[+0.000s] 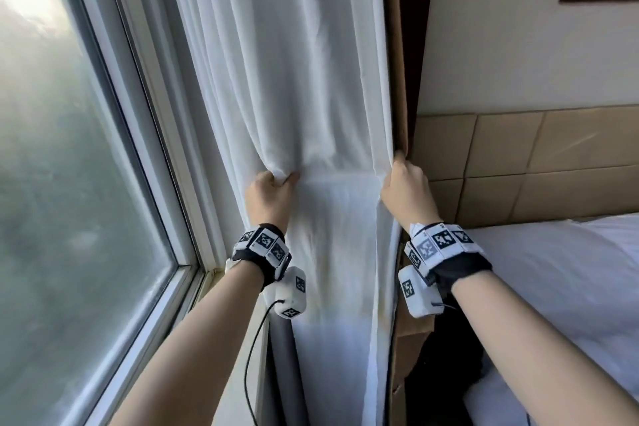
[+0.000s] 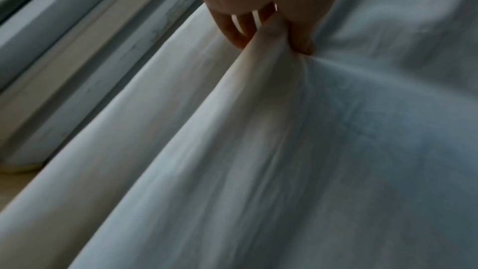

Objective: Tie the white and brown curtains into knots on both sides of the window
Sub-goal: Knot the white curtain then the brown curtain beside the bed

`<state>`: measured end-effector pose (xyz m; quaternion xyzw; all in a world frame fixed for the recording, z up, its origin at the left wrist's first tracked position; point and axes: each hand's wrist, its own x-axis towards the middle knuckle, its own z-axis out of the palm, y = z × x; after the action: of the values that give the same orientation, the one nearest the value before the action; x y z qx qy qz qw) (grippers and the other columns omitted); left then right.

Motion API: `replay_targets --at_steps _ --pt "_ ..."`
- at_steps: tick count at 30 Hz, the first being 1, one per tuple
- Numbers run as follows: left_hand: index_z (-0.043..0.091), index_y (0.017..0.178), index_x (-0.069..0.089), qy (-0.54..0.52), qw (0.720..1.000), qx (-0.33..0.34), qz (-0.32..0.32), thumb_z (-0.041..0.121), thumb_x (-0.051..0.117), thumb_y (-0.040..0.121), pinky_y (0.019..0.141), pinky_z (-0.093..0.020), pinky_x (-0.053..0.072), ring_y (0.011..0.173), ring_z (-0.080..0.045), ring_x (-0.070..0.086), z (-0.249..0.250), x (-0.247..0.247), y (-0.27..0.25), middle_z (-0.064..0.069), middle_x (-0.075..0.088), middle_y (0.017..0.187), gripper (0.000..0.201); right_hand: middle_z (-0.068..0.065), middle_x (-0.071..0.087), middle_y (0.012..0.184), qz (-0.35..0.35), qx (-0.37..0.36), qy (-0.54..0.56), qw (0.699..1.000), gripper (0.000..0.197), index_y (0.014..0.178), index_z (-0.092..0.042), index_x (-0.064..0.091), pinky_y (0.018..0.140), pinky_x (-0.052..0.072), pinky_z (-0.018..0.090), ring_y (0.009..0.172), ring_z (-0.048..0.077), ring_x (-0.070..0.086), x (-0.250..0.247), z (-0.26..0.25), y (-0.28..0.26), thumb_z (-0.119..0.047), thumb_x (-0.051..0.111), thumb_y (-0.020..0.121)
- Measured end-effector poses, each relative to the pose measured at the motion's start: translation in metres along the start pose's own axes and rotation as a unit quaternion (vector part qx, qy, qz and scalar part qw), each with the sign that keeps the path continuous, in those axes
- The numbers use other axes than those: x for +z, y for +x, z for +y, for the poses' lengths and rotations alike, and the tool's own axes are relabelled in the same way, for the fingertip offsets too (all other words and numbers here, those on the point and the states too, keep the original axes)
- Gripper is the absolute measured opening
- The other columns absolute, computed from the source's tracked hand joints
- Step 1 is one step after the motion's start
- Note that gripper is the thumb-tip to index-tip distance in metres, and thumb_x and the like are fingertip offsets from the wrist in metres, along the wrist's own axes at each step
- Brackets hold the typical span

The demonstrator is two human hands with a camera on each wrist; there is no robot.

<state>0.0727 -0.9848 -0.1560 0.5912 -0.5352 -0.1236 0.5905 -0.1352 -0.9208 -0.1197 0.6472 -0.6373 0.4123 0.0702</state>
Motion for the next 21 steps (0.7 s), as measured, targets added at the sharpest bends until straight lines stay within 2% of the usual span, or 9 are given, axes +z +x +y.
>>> replay_targets --at_steps 2,4,7,9,11,15,18,20,21 --pt "0.017 0.062 0.036 0.049 0.998 0.015 0.033 0.038 0.067 0.082 0.055 -0.032 0.035 0.061 -0.028 0.045 0.004 -0.008 -0.010 -0.003 0.051 0.063 0.042 0.029 0.062 0.100 -0.009 0.001 -0.001 1.000 0.025 0.109 0.005 0.048 0.071 0.050 0.048 0.091 0.048 0.060 0.004 -0.006 -0.001 0.004 0.038 0.086" --pt "0.017 0.075 0.042 0.073 0.995 0.065 0.029 0.040 0.059 0.089 0.060 -0.037 0.045 0.070 -0.036 0.054 0.006 -0.008 -0.023 -0.011 0.061 0.074 0.031 0.029 0.062 0.100 -0.019 0.004 -0.004 1.000 0.025 0.108 0.005 0.049 0.071 0.049 0.046 0.092 0.047 0.061 0.007 -0.012 -0.004 0.006 0.039 0.085" --pt "0.012 0.090 0.050 0.145 0.977 0.155 -0.014 0.037 0.039 0.099 0.058 -0.039 0.044 0.071 -0.040 0.057 0.015 -0.002 -0.043 -0.014 0.063 0.077 0.028 0.031 0.061 0.097 -0.048 0.008 -0.010 0.999 0.018 0.098 0.004 0.050 0.069 0.045 0.043 0.090 0.048 0.060 0.013 -0.021 -0.015 0.008 0.041 0.084" --pt "0.009 0.084 0.053 0.205 0.965 0.160 -0.025 0.036 0.032 0.100 0.057 -0.036 0.040 0.069 -0.038 0.056 0.023 -0.002 -0.050 -0.012 0.061 0.074 0.038 0.030 0.061 0.094 -0.057 0.004 -0.016 0.998 0.015 0.094 0.003 0.050 0.065 0.043 0.042 0.087 0.047 0.060 0.015 -0.025 -0.023 0.009 0.041 0.083" --pt "0.006 0.071 0.053 0.251 0.954 0.163 -0.008 0.034 0.036 0.099 0.056 -0.034 0.038 0.066 -0.036 0.056 0.028 -0.008 -0.048 -0.012 0.061 0.069 0.043 0.029 0.062 0.093 -0.055 0.000 -0.020 0.998 0.014 0.091 0.001 0.049 0.063 0.041 0.040 0.085 0.046 0.060 0.014 -0.025 -0.025 0.009 0.042 0.083" --pt "0.010 0.058 0.057 0.330 0.910 0.248 0.036 0.026 0.045 0.087 0.055 -0.031 0.037 0.056 -0.032 0.059 0.017 -0.028 -0.036 -0.008 0.062 0.060 0.035 0.030 0.063 0.094 -0.038 0.019 -0.033 0.999 0.014 0.094 0.003 0.051 0.067 0.047 0.042 0.088 0.046 0.061 0.005 -0.012 -0.019 0.007 0.046 0.082" --pt "0.015 0.054 0.044 0.332 0.892 0.304 0.048 0.022 0.044 0.078 0.051 -0.026 0.035 0.044 -0.030 0.056 0.009 -0.038 -0.036 -0.008 0.056 0.051 0.024 0.032 0.062 0.095 -0.032 0.033 -0.028 0.999 0.017 0.096 0.005 0.052 0.073 0.052 0.048 0.089 0.048 0.061 -0.004 -0.005 -0.018 0.008 0.044 0.081" --pt "0.019 0.057 0.032 0.307 0.890 0.333 0.050 0.016 0.055 0.075 0.049 -0.022 0.025 0.037 -0.027 0.050 0.019 -0.038 -0.054 -0.006 0.048 0.044 0.030 0.031 0.062 0.097 -0.032 0.036 -0.012 0.999 0.017 0.097 0.005 0.053 0.074 0.052 0.048 0.090 0.048 0.061 -0.006 -0.008 -0.020 0.007 0.045 0.082" --pt "0.020 0.058 0.032 0.296 0.889 0.348 0.045 0.012 0.065 0.074 0.050 -0.022 0.021 0.035 -0.026 0.048 0.027 -0.035 -0.067 -0.005 0.046 0.042 0.037 0.030 0.062 0.098 -0.038 0.036 0.003 0.999 0.017 0.098 0.005 0.054 0.075 0.052 0.047 0.092 0.047 0.061 -0.004 -0.011 -0.022 0.005 0.047 0.082"
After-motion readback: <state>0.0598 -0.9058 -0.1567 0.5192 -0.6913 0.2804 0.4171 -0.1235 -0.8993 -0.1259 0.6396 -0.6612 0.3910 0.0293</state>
